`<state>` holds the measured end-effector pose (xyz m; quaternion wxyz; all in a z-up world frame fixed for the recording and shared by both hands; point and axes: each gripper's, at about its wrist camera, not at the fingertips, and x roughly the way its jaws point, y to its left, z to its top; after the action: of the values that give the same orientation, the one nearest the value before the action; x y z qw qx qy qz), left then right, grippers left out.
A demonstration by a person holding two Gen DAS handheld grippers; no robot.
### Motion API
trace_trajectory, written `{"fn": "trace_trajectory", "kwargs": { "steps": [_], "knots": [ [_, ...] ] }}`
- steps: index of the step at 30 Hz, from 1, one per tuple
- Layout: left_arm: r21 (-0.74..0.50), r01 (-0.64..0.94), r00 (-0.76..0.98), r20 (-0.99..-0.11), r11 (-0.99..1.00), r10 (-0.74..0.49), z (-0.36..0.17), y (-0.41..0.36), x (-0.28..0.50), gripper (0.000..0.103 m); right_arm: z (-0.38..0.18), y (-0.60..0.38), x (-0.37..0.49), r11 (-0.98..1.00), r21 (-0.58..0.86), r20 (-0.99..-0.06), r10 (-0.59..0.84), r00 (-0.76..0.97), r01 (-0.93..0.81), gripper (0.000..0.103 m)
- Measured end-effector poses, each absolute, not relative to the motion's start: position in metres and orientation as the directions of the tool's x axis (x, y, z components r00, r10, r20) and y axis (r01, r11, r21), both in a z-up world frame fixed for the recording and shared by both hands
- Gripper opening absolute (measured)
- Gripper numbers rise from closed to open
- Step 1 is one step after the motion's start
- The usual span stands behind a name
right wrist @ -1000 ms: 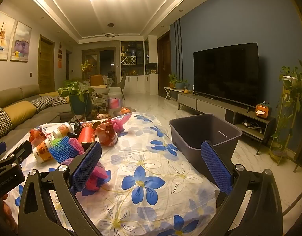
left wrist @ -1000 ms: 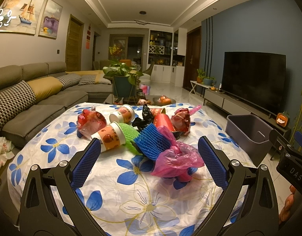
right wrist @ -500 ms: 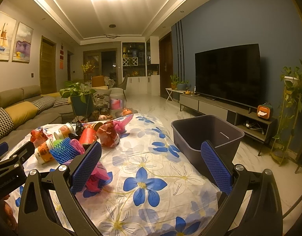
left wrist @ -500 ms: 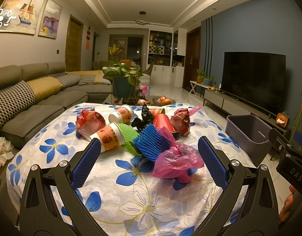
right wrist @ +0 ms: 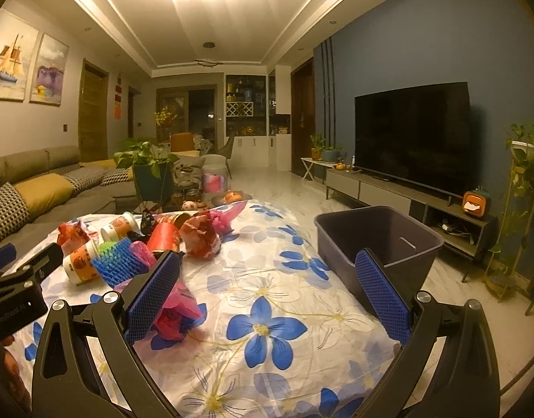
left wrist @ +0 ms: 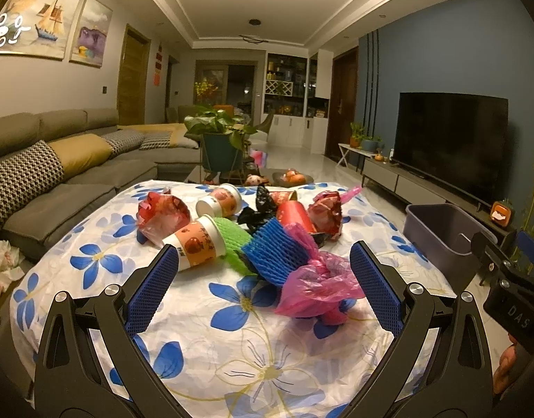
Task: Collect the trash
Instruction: 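Grasp the pink plastic bag with the right tool while the left tool grasps the blue foam net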
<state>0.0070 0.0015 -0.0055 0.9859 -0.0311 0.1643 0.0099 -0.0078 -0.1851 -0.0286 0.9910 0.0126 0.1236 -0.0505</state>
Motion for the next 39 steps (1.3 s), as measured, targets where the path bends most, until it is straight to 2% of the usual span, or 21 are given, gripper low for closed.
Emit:
{"fn": "trace_trajectory", "kwargs": {
  "steps": [7, 11, 17, 23, 24, 25, 28, 30, 39],
  "knots": [
    [-0.081, -0.088, 0.945, -0.322, 0.993, 0.058, -0.017, 0.032, 0.018, 0.097, -0.046, -0.172, 0.012, 0.999, 0.028, -0.275, -0.012, 0.961, 0.021, 0.098],
    [-0.088, -0.136, 0.942, -0.321, 0.987, 0.101, -0.025, 0.054, 0.021, 0.097, -0.06, -0.152, 0.03, 0.996, 0.022, -0.318, 0.089, 0.944, -0.086, 0.092],
    [-0.114, -0.194, 0.932, -0.33, 0.974, 0.147, -0.031, 0.083, 0.025, 0.097, -0.083, -0.119, 0.055, 0.983, 0.007, -0.322, 0.176, 0.93, -0.184, 0.089],
    [-0.104, -0.202, 0.928, -0.339, 0.974, 0.156, -0.037, 0.092, 0.027, 0.097, -0.106, -0.106, 0.084, 0.973, 0.032, -0.4, 0.224, 0.889, -0.23, 0.064],
    [-0.106, -0.199, 0.928, -0.339, 0.974, 0.153, -0.038, 0.092, 0.029, 0.097, -0.109, -0.106, 0.087, 0.971, 0.046, -0.411, 0.234, 0.881, -0.236, 0.055],
    [-0.108, -0.197, 0.928, -0.341, 0.974, 0.149, -0.04, 0.092, 0.031, 0.097, -0.112, -0.106, 0.09, 0.968, 0.056, -0.418, 0.244, 0.875, -0.244, 0.042],
    [-0.116, -0.175, 0.929, -0.349, 0.978, 0.124, -0.044, 0.089, 0.037, 0.097, -0.114, -0.109, 0.09, 0.963, 0.061, -0.425, 0.265, 0.866, -0.264, 0.022],
    [-0.12, -0.154, 0.93, -0.354, 0.981, 0.102, -0.046, 0.084, 0.041, 0.097, -0.114, -0.111, 0.089, 0.961, 0.06, -0.414, 0.27, 0.869, -0.27, 0.013],
    [-0.121, -0.032, 0.93, -0.368, 0.992, -0.015, -0.062, 0.046, 0.07, 0.095, -0.09, -0.151, 0.067, 0.976, 0.079, -0.319, 0.218, 0.922, -0.204, 0.011]
  ]
}}
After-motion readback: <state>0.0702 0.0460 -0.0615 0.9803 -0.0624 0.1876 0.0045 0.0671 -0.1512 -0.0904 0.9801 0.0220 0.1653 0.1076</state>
